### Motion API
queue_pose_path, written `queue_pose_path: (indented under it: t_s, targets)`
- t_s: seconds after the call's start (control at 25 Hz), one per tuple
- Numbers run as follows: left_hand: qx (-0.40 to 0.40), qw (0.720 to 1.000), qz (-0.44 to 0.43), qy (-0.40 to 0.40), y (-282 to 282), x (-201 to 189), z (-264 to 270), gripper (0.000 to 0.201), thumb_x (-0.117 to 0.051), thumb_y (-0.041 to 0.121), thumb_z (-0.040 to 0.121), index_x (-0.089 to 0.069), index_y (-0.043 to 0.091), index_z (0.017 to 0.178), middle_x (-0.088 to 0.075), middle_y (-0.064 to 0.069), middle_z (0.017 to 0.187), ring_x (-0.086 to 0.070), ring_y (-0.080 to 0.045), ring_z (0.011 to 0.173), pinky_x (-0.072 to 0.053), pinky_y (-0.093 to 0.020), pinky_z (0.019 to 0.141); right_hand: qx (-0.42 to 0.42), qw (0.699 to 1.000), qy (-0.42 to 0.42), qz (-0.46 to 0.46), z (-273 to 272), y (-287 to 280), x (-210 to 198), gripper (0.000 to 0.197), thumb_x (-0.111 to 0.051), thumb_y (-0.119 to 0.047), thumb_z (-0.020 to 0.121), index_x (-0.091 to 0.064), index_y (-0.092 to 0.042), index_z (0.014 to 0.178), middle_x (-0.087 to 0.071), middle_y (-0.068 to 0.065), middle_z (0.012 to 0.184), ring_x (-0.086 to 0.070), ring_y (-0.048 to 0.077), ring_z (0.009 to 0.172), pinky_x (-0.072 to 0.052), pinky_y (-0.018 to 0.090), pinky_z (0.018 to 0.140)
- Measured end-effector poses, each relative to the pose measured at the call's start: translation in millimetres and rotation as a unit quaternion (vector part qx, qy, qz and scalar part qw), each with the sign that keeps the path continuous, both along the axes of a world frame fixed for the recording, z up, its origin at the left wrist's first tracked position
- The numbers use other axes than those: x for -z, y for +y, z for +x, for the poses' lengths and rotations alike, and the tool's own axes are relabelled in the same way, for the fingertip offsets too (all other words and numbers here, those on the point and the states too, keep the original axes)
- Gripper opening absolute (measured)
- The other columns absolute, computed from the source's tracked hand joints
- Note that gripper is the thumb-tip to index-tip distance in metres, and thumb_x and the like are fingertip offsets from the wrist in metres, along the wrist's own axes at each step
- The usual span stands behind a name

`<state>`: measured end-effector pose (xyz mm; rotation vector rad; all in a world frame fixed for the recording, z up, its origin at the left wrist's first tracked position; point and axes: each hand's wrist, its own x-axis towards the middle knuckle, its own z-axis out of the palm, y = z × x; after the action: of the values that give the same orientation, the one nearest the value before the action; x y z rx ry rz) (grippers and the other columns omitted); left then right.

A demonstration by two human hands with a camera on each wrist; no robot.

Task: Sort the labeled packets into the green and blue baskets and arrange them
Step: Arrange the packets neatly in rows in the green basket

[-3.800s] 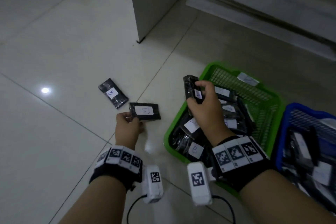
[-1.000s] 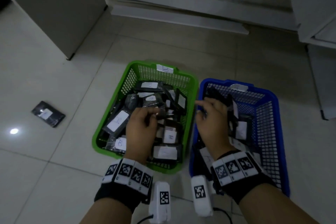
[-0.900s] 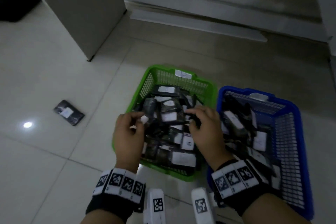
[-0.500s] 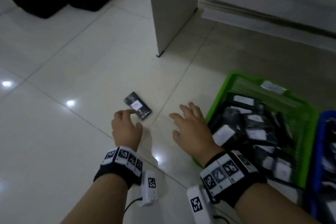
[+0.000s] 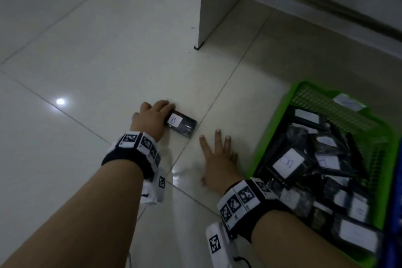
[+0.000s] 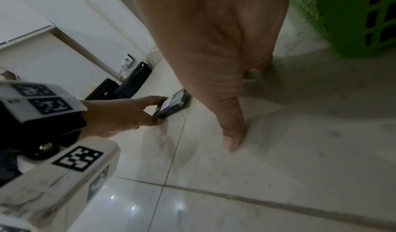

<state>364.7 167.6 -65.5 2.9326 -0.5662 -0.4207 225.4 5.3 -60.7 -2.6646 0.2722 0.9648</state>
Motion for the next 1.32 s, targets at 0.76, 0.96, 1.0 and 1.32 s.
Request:
queue_pose_path:
  t_s: [0.76,0.96,1.0,1.32]
  targets:
    - [-0.043,0.944,-0.328,0.004,-210.4,-71.5,-164.4,0.063,-0.075,0.046,0.066,-0.059,0.023,0.122,-0.054,0.001,0.110,-0.053,-0.022,0.101,-0.046,-0.032,0.087,0.264,0.895,-0.359,-0.001,-109.1,-184.0,-97.4,0.021,-0.059,-0.010,0.082,-0.067,-0.021,0.099,-0.051,0.005,0.112,-0.042,0.025,0.114,-0.045,0.041,0.095]
    - [0.005,0.978,-0.206,-0.004,-251.5,-63.7,-183.9,0.073,-0.060,0.066,0.068,-0.046,0.037,0.133,-0.052,0.005,0.134,-0.047,-0.026,0.120,-0.040,-0.046,0.099,0.293,0.917,-0.269,-0.029,-167.4,-238.6,-95.9,0.025,-0.056,-0.019,0.090,-0.061,-0.026,0.113,-0.042,0.002,0.131,-0.030,0.023,0.128,-0.037,0.039,0.106]
    - [0.005,0.978,-0.208,-0.026,-255.7,-63.7,-187.3,0.072,-0.056,0.068,0.069,-0.048,0.036,0.133,-0.048,0.003,0.138,-0.045,-0.027,0.124,-0.038,-0.048,0.102,0.300,0.918,-0.260,-0.013,-176.8,-244.7,-95.1,0.027,-0.056,-0.019,0.090,-0.061,-0.025,0.116,-0.039,0.002,0.136,-0.027,0.023,0.132,-0.034,0.038,0.109]
    - [-0.231,0.958,-0.160,0.053,-256.6,-76.7,-192.4,0.051,-0.043,0.059,0.089,-0.047,0.034,0.133,-0.037,-0.010,0.143,-0.034,-0.034,0.131,-0.025,-0.054,0.109,0.266,0.927,-0.258,0.050,-202.3,-251.1,-84.3,0.043,-0.050,-0.013,0.092,-0.049,-0.019,0.135,-0.037,0.004,0.146,-0.015,0.021,0.141,-0.015,0.026,0.115]
